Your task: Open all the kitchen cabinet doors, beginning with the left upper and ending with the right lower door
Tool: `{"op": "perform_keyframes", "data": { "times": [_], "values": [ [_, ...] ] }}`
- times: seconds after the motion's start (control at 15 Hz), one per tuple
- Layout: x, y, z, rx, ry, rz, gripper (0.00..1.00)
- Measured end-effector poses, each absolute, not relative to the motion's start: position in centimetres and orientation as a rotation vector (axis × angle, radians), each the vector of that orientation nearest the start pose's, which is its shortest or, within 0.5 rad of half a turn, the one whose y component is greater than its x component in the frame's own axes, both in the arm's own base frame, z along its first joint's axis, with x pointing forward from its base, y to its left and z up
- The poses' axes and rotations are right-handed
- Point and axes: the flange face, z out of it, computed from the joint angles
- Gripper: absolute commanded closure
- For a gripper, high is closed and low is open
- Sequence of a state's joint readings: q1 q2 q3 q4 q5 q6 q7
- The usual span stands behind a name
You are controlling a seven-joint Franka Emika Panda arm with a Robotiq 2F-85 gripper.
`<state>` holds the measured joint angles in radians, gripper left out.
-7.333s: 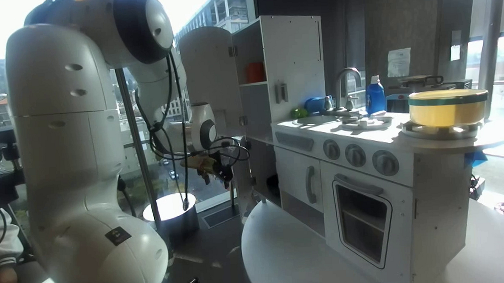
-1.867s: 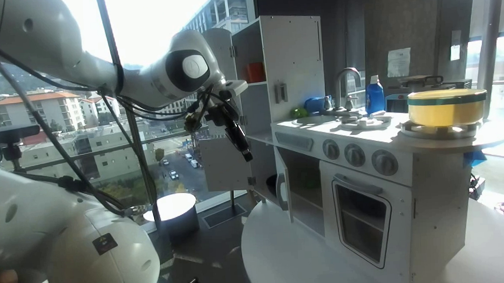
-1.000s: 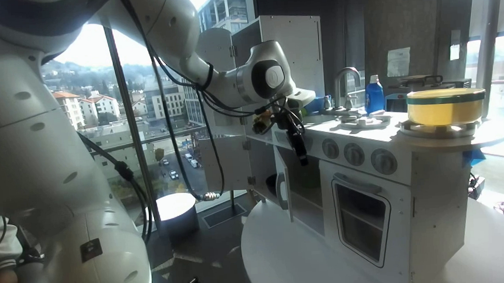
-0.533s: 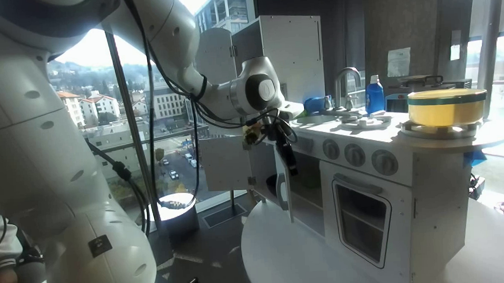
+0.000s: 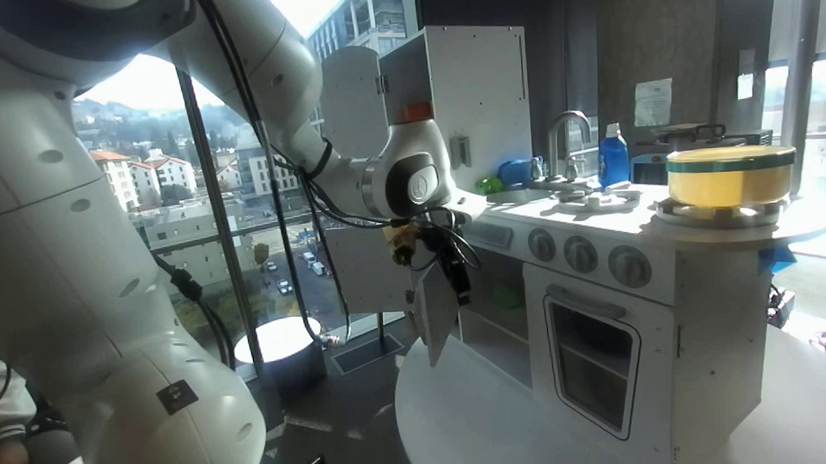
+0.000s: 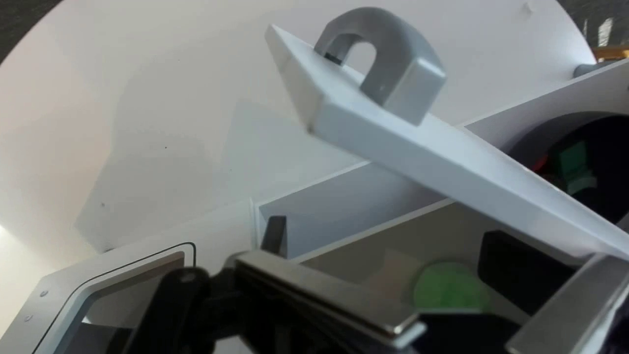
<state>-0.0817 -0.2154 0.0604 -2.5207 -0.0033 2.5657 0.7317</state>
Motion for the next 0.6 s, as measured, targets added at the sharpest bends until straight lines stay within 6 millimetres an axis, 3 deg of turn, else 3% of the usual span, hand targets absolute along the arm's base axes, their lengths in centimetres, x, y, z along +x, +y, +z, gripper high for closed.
{"op": "perform_keyframes", "data": {
  "times": [0.4, 0.6],
  "values": [
    [41.9, 7.1, 40.5, -2.873, 0.754, -0.358, 0.0],
    [41.1, 8.4, 40.6, -2.928, 0.724, -0.351, 0.0]
  ]
}}
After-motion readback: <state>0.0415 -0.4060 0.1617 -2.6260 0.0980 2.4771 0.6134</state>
